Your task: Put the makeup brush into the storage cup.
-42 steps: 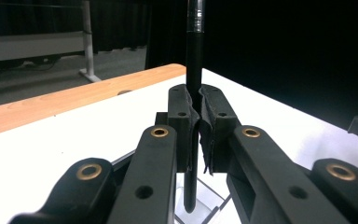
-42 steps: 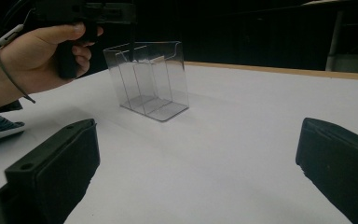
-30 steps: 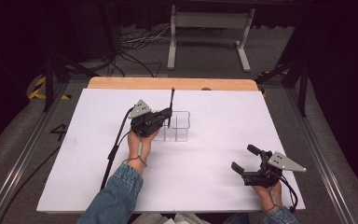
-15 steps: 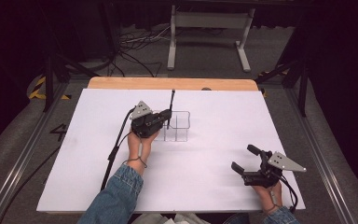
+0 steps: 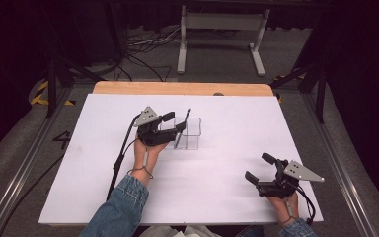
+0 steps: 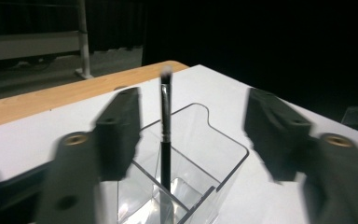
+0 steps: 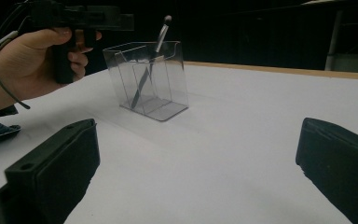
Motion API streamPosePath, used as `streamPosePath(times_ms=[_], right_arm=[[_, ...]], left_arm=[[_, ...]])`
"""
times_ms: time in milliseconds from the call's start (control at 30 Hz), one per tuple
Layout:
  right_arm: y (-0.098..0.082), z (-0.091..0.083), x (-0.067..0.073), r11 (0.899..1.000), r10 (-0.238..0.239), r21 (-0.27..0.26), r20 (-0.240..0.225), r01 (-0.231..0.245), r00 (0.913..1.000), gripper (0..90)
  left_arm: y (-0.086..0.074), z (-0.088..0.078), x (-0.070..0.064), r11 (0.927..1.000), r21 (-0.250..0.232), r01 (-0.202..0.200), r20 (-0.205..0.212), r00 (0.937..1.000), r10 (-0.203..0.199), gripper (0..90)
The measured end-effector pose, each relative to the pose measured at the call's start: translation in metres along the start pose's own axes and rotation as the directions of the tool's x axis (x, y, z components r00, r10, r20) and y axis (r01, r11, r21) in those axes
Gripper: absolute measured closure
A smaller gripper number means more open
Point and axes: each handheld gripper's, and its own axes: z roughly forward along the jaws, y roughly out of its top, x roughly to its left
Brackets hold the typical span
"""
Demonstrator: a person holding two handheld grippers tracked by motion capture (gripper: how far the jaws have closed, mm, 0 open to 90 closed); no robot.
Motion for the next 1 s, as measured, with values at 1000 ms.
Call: streamPosePath(times_ms=[1000], right_arm=[[0.0,0.0,-0.001,1.0,0.005,0.0,0.001,-0.005,1.0,0.0]], left_arm=[[0.023,-0.053,-0.019,0.9987,-0.03,-0.041,0.146,0.9883,0.045,2.9]])
